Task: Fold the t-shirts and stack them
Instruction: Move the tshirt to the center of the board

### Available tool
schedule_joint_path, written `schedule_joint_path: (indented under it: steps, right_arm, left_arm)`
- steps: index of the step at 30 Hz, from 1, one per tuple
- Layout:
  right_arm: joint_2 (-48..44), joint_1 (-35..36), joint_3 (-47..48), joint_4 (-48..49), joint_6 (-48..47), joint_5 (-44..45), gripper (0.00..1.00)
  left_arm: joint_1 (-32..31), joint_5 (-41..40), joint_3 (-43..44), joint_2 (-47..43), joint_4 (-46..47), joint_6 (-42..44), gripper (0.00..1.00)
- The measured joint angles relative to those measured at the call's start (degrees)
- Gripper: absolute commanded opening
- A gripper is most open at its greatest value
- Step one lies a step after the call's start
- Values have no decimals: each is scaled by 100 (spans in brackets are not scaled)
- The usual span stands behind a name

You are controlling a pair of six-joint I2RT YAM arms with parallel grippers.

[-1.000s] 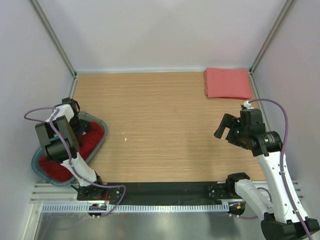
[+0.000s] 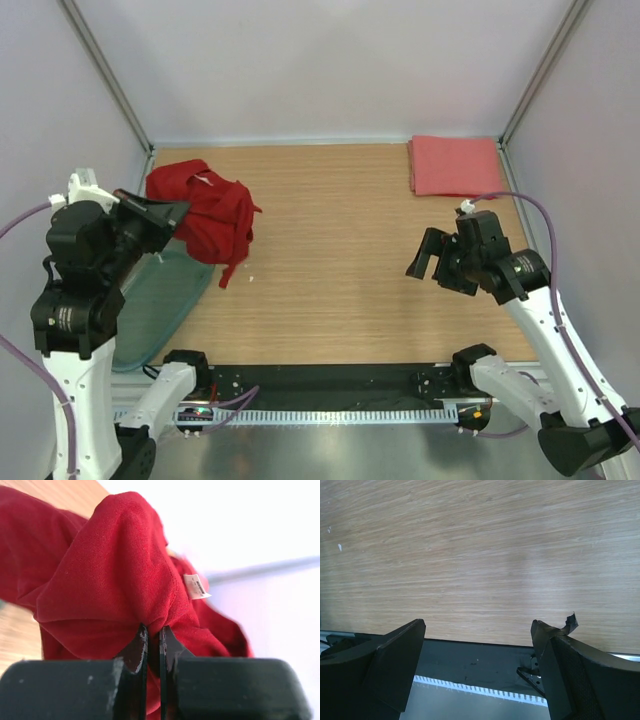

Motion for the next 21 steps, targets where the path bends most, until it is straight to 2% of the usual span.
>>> schedule_joint_path:
  steps: [3,6,8,10,12,13,14,17,21]
  right_arm:
    - [136,2,55,-35,-20,-33,96]
    - [380,2,256,-120,-79,-39,98]
    - [483,2,341,-157,-122,-39,98]
    - [529,2,374,-195,-138,-33,98]
    - [529,2,385,-258,-138,-28,98]
    - [527,2,385,-282,-136,-28,98]
    - [527,2,385,-308,-136,-33,98]
    - [546,2,385,-332,-138,-101,95]
    - [693,4,256,-142,-166,-435,82]
  left_arm:
    - [-442,372,-247,57,127,4,0]
    - [-1331,348,-584,457,120,-7,0]
    - [-2284,114,-632,1036,181,4,30]
    - [-3034,42,-549,1679,350,31,46]
    - [-3556,24,-278,2540,479,98,64]
    - [-3744,11,-107,2938,498,190,85]
    - [-3853,-28,44,3204,472,271,94]
    - [-4011,-330,525,3674,247,540,93]
    - [-3923,-826,555,3263,2,837,84]
